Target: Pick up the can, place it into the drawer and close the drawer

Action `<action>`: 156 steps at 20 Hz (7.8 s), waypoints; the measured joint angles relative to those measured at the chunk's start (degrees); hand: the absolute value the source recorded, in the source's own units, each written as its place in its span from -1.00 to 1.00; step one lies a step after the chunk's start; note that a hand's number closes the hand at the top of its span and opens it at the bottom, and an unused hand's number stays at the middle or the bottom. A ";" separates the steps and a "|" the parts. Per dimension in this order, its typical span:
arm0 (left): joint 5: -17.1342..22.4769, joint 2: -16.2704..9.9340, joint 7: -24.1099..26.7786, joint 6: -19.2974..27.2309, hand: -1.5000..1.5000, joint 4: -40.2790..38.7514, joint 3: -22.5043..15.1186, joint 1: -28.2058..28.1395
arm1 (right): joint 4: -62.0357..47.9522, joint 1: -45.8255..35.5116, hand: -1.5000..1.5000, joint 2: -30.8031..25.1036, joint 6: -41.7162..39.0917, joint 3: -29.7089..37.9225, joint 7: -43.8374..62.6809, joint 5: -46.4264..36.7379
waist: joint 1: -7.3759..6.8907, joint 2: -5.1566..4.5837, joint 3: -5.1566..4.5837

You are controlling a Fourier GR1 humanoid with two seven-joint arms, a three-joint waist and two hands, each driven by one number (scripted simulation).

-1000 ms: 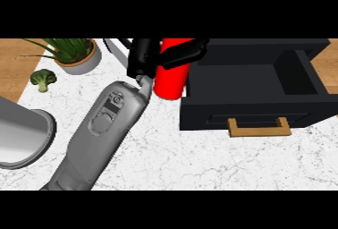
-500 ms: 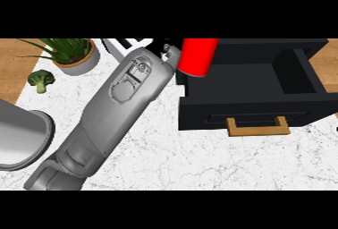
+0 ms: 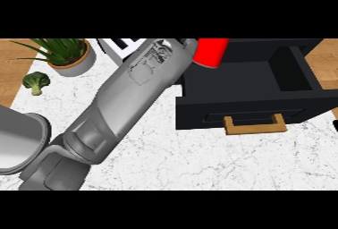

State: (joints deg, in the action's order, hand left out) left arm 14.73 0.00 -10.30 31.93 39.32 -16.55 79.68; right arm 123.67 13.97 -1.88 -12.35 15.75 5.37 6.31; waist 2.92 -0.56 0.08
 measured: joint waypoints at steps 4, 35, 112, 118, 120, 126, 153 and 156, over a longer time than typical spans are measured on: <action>2.44 0.00 1.73 0.31 1.00 -4.62 -1.84 2.75 | -0.59 -0.16 -1.00 0.82 0.42 -1.28 -0.28 -1.40 | 0.35 -0.09 0.02; 14.08 0.00 12.07 7.75 -1.00 -18.55 -17.70 2.77 | -1.68 -8.06 -1.00 -1.52 1.58 -1.58 3.56 -1.36 | 4.32 -1.18 0.08; 16.77 -25.89 -6.06 12.70 -1.00 23.37 -19.40 -14.92 | -79.86 -52.54 -1.00 -7.20 47.75 -9.24 -11.98 -74.61 | -6.89 1.00 -0.71; 15.64 -27.96 -6.39 12.34 -1.00 28.09 -19.01 -19.45 | -90.63 -61.84 -1.00 -8.48 51.15 -6.60 -11.94 -75.33 | -6.99 0.47 -0.61; 15.45 -28.32 -6.18 12.09 -1.00 29.47 -18.72 -20.68 | -93.97 -64.85 -1.00 -8.92 51.98 -5.98 -11.26 -76.03 | -7.28 0.15 -0.55; 13.72 -28.81 -5.11 12.80 -1.00 33.46 -19.17 -25.36 | -101.99 -71.12 -1.00 -9.99 53.19 -4.32 -10.89 -76.61 | -7.73 -0.40 -0.33; 11.28 -31.77 -2.89 11.98 -1.00 41.79 -16.90 -36.86 | -107.49 -79.21 -1.00 -6.88 44.65 14.54 -31.48 -56.57 | -6.15 -0.99 0.35; 11.22 -32.32 -2.64 11.88 -1.00 42.67 -16.16 -38.36 | -107.01 -79.98 -1.00 -5.83 41.71 18.05 -33.14 -52.06 | -5.77 -0.76 0.31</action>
State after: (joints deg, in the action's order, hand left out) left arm 25.95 -32.32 -12.94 43.81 81.99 -32.71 41.32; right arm 16.66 -66.02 -7.71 29.37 33.80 -27.77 -45.75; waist -2.85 -1.32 0.39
